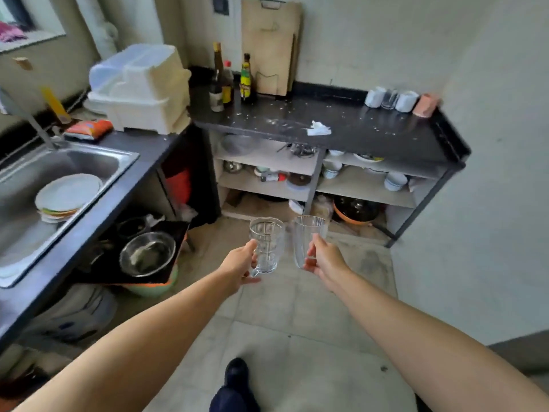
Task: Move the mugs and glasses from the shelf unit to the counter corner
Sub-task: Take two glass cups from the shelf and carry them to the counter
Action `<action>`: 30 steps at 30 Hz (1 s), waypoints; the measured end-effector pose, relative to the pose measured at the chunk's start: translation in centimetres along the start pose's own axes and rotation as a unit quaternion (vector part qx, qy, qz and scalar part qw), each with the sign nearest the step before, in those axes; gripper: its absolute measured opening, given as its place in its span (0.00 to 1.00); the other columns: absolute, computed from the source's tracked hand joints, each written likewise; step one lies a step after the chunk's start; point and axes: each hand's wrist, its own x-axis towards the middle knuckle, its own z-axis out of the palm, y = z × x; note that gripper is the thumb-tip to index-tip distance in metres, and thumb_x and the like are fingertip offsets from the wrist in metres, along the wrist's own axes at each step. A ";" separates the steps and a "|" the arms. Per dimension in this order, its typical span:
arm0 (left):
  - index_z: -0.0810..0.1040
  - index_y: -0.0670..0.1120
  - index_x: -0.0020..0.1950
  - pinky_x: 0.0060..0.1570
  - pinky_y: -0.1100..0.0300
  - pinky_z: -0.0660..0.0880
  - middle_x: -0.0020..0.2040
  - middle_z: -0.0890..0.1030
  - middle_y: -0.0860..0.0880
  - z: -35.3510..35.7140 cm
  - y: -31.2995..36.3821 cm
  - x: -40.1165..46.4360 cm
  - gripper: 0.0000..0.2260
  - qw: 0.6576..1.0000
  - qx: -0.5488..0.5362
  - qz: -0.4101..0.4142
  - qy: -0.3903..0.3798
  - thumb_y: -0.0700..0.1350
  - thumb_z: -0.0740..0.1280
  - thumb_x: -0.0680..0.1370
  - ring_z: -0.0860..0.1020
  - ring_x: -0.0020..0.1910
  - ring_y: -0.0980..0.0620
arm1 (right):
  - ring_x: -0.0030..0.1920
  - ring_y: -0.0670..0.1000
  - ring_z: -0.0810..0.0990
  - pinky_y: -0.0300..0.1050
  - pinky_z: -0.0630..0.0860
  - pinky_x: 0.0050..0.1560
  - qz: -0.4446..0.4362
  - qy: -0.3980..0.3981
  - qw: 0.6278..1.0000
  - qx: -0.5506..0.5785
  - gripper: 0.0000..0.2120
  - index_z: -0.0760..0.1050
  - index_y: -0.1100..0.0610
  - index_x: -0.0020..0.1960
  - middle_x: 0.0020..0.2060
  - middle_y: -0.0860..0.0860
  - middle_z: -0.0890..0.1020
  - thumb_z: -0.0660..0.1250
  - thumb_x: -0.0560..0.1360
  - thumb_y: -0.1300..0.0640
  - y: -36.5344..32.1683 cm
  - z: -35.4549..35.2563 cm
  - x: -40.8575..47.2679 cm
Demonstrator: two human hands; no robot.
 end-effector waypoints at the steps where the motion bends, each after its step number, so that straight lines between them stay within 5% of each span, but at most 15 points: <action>1: 0.73 0.46 0.36 0.36 0.54 0.81 0.33 0.69 0.50 1.2 0.7 0.7 0.16 1.000 0.003 0.002 -0.017 0.54 0.59 0.79 0.63 0.28 0.54 | 0.26 0.50 0.68 0.43 0.72 0.28 0.003 0.013 1.000 0.004 0.22 0.65 0.57 0.31 0.28 0.53 0.68 0.56 0.82 0.51 -0.4 -1.1 0.7; 10: 0.71 0.45 0.37 0.54 0.45 0.78 0.34 0.67 0.48 12.6 9.7 10.6 0.17 0.990 0.081 0.012 -0.119 0.54 0.57 0.81 0.62 0.30 0.53 | 0.27 0.49 0.70 0.44 0.75 0.30 0.004 0.131 0.990 0.060 0.20 0.67 0.57 0.33 0.28 0.52 0.69 0.58 0.81 0.50 -7.3 -8.3 11.0; 20: 0.73 0.44 0.40 0.48 0.47 0.81 0.35 0.68 0.48 24.2 19.2 20.6 0.18 0.976 0.127 0.010 -0.177 0.56 0.58 0.80 0.66 0.33 0.52 | 0.30 0.50 0.72 0.45 0.76 0.34 0.011 0.199 0.974 0.111 0.18 0.68 0.56 0.35 0.29 0.52 0.71 0.58 0.80 0.50 -14.7 -15.9 20.7; 27: 0.68 0.44 0.31 0.46 0.49 0.79 0.32 0.66 0.46 34.9 24.4 26.7 0.22 0.980 0.118 0.016 -0.157 0.56 0.58 0.80 0.64 0.29 0.51 | 0.26 0.50 0.67 0.42 0.72 0.27 0.005 0.199 0.972 0.126 0.18 0.65 0.57 0.32 0.28 0.53 0.67 0.56 0.80 0.55 -21.1 -22.6 30.8; 30: 0.66 0.45 0.30 0.34 0.58 0.73 0.30 0.64 0.46 39.6 27.1 29.0 0.23 0.984 0.096 0.026 -0.146 0.55 0.56 0.81 0.61 0.25 0.52 | 0.27 0.50 0.67 0.40 0.73 0.25 0.012 0.185 0.976 0.117 0.18 0.63 0.57 0.32 0.28 0.53 0.66 0.56 0.80 0.56 -24.3 -26.0 35.3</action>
